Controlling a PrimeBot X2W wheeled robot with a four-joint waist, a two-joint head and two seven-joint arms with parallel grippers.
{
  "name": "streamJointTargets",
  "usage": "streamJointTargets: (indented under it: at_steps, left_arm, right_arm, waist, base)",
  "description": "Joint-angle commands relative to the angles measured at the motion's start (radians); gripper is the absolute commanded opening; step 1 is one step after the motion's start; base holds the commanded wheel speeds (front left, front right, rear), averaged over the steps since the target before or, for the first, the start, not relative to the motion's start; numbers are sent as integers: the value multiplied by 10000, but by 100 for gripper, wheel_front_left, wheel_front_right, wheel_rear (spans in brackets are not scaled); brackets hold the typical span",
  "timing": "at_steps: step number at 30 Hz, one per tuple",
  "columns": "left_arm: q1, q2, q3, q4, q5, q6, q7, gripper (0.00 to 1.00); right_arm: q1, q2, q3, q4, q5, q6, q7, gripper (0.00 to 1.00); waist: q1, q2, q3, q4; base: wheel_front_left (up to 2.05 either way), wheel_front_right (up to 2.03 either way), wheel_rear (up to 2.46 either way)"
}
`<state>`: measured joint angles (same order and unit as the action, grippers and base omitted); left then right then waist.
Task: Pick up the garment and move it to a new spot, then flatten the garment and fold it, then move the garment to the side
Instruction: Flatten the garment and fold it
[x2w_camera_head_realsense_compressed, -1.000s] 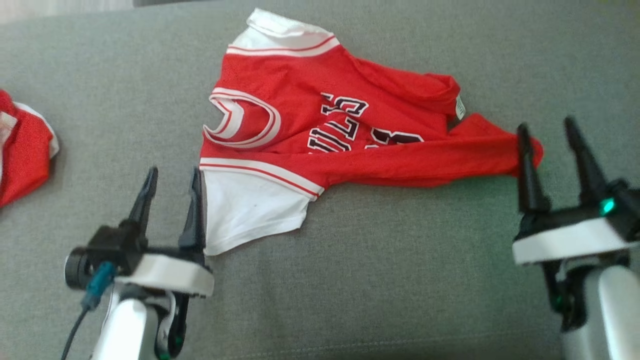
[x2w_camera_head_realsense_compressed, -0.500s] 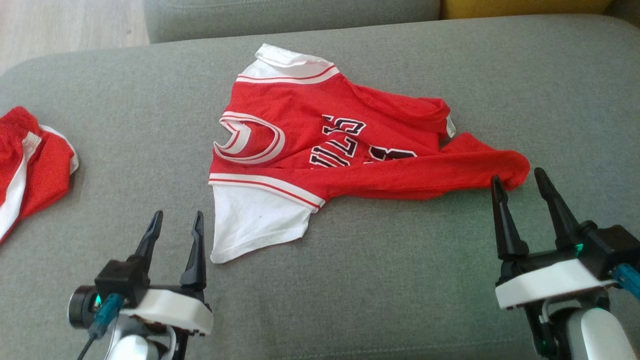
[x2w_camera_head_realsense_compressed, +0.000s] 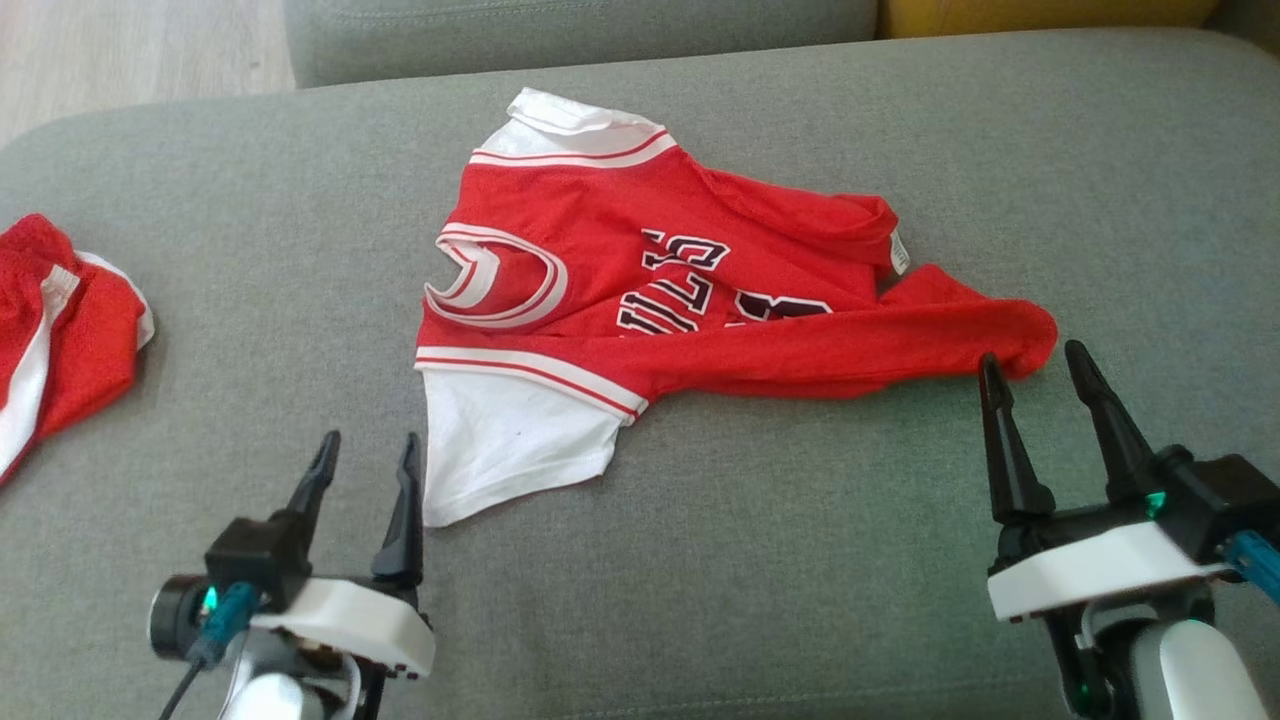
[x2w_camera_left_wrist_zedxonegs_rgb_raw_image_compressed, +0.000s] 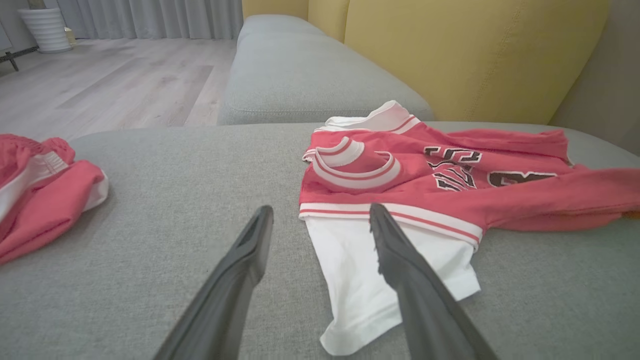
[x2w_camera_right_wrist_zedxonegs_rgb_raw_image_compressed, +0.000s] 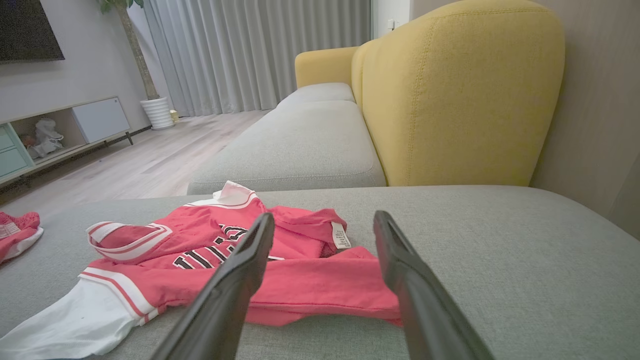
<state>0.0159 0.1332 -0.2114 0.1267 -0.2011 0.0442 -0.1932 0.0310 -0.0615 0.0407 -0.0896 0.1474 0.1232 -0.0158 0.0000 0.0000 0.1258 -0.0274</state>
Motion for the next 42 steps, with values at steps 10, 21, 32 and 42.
streamJointTargets:
  at_steps: [10, 21, 32, 42]
  left_arm:
    - [-1295, 62, -53, 1503, -701, -789, 1068, 100]
    - [-2173, -102, -264, 3804, -1562, -1420, 1632, 0]
    - [-2413, -63, -416, 3960, -1626, -1473, 1171, 0]
    - [-2892, -140, -602, 3841, -1653, -1508, 898, 0]
  right_arm:
    - [-471, 25, 145, -135, 59, 75, -66, 100]
    - [-600, 75, -33, 480, 207, 75, -15, 100]
    - [-1281, -156, -1164, 2108, 367, 75, 573, 100]
    - [-2809, -886, -1569, 4003, 748, 75, 1605, 100]
  waist:
    - [0, 0, 359, 69]
    - [0, 0, 635, -142]
    - [0, 0, 871, -32]
    - [0, 0, 1418, 267]
  base:
    - [0, 0, 0]
    - [0, 0, 0]
    - [0, 0, 0]
    - [0, 0, 0]
